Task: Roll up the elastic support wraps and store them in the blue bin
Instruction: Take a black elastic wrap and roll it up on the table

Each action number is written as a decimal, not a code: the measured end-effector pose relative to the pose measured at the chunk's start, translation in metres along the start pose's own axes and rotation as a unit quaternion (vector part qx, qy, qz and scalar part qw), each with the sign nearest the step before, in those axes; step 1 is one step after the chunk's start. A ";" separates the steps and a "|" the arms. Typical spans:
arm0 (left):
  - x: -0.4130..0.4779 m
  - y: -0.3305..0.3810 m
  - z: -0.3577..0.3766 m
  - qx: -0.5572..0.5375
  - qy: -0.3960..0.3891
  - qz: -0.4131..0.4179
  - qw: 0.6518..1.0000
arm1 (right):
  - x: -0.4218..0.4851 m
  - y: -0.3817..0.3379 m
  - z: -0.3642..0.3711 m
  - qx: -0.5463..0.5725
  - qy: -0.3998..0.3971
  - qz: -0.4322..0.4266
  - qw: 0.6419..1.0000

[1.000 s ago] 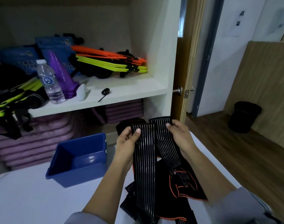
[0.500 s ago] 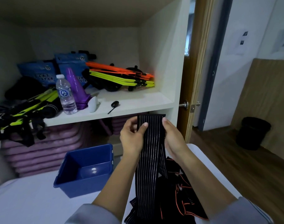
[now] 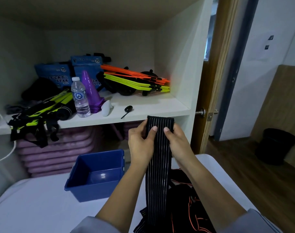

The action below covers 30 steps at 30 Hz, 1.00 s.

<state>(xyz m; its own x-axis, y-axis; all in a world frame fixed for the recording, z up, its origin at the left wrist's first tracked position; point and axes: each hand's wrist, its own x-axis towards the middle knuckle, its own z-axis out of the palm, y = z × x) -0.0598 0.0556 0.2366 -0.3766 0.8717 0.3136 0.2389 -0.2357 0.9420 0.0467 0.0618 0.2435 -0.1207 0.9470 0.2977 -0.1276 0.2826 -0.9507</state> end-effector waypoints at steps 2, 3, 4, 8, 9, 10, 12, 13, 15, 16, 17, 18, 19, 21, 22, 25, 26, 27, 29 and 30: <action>0.004 0.002 -0.012 -0.008 -0.021 -0.016 1.000 | 0.003 -0.002 0.008 0.006 -0.021 -0.009 1.000; 0.004 0.002 -0.020 -0.022 -0.039 -0.020 0.999 | 0.005 -0.003 0.013 0.008 -0.032 -0.013 0.999; 0.004 0.003 -0.028 -0.032 -0.054 -0.018 0.998 | 0.007 -0.004 0.019 0.007 -0.044 -0.017 0.999; 0.008 0.004 -0.069 -0.026 -0.035 0.024 0.999 | 0.009 -0.012 0.050 0.007 -0.077 -0.029 0.997; 0.012 0.004 -0.082 -0.019 -0.017 0.033 0.999 | 0.010 -0.014 0.061 0.009 -0.083 -0.034 0.996; 0.015 0.005 -0.096 -0.010 -0.004 0.039 0.999 | 0.010 -0.017 0.073 0.009 -0.091 -0.038 0.995; 0.020 0.007 -0.125 0.003 0.007 0.052 0.999 | 0.011 -0.021 0.099 0.003 -0.114 -0.042 0.993; 0.021 0.008 -0.139 0.006 0.009 0.058 0.998 | 0.012 -0.022 0.111 -0.005 -0.127 -0.042 0.991; 0.023 0.006 -0.169 0.019 0.011 0.063 0.998 | 0.011 -0.022 0.138 -0.029 -0.150 -0.046 0.987; 0.023 0.004 -0.185 0.028 0.011 0.064 0.997 | 0.010 -0.020 0.152 -0.044 -0.160 -0.050 0.985; 0.024 0.001 -0.199 0.042 0.012 0.067 0.997 | 0.008 -0.019 0.166 -0.060 -0.168 -0.054 0.982; 0.024 -0.003 -0.215 0.062 0.014 0.071 0.995 | 0.005 -0.016 0.180 -0.074 -0.175 -0.058 0.980; 0.025 -0.007 -0.230 0.087 0.021 0.079 0.993 | 0.002 -0.013 0.194 -0.088 -0.180 -0.064 0.978; 0.024 -0.013 -0.260 0.141 0.047 0.097 0.984 | -0.006 -0.008 0.220 -0.116 -0.191 -0.084 0.971; 0.022 -0.014 -0.274 0.154 0.058 0.103 0.981 | -0.010 -0.007 0.232 -0.124 -0.198 -0.091 0.968; 0.017 -0.015 -0.313 0.153 0.069 0.098 0.981 | -0.019 -0.005 0.267 -0.110 -0.211 -0.094 0.967; 0.016 -0.014 -0.324 0.139 0.068 0.092 0.984 | -0.021 -0.006 0.278 -0.093 -0.216 -0.093 0.968; 0.017 -0.012 -0.336 0.126 0.067 0.087 0.986 | -0.021 -0.007 0.289 -0.072 -0.216 -0.092 0.969; 0.022 -0.008 -0.357 0.116 0.071 0.088 0.987 | -0.018 -0.012 0.312 -0.034 -0.208 -0.083 0.974; 0.027 -0.008 -0.367 0.123 0.079 0.092 0.985 | -0.014 -0.013 0.323 -0.023 -0.202 -0.077 0.976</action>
<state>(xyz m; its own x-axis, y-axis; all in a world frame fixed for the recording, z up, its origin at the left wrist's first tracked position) -0.4007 -0.0765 0.2812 -0.4361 0.7423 0.5088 0.5187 -0.2546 0.8162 -0.2684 -0.0048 0.2795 -0.4830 0.7584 0.4376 -0.1307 0.4317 -0.8925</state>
